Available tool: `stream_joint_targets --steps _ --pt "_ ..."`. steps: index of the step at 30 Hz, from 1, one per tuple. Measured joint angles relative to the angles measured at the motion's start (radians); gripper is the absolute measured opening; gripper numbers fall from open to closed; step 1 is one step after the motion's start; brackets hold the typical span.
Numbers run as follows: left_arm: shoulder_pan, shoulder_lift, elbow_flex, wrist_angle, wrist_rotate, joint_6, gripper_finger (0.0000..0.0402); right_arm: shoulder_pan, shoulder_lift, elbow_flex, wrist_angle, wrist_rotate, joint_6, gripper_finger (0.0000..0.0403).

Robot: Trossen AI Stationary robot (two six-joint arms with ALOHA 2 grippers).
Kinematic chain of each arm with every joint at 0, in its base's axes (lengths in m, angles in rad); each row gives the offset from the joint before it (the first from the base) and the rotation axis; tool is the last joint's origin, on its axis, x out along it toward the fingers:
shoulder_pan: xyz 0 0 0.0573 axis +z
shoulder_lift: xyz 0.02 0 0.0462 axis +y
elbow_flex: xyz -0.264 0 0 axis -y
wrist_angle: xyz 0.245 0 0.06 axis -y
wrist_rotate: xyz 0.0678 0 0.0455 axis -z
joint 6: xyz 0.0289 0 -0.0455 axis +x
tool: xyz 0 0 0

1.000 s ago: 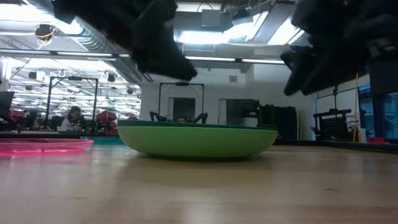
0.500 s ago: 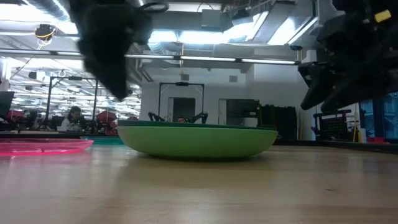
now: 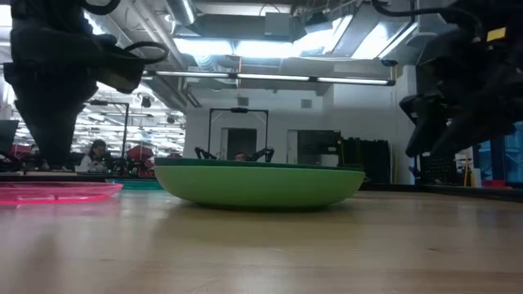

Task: Stack plastic plates
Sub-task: Stack the pink plate on top of the green plate

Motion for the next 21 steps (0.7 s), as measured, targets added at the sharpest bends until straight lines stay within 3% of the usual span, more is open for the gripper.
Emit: stream_joint_targets --steps 6,11,21 --pt "0.003 0.000 -0.011 0.014 -0.066 0.053 0.0173 0.000 0.000 0.000 0.008 0.095 -0.006 0.0170" --pt "0.008 0.000 -0.022 0.013 -0.058 0.070 0.0173 0.000 0.000 0.000 0.007 0.104 -0.001 0.0170" --pt "-0.012 0.000 -0.022 0.037 -0.178 0.100 0.0173 0.000 0.000 0.000 0.007 0.103 0.001 0.0170"
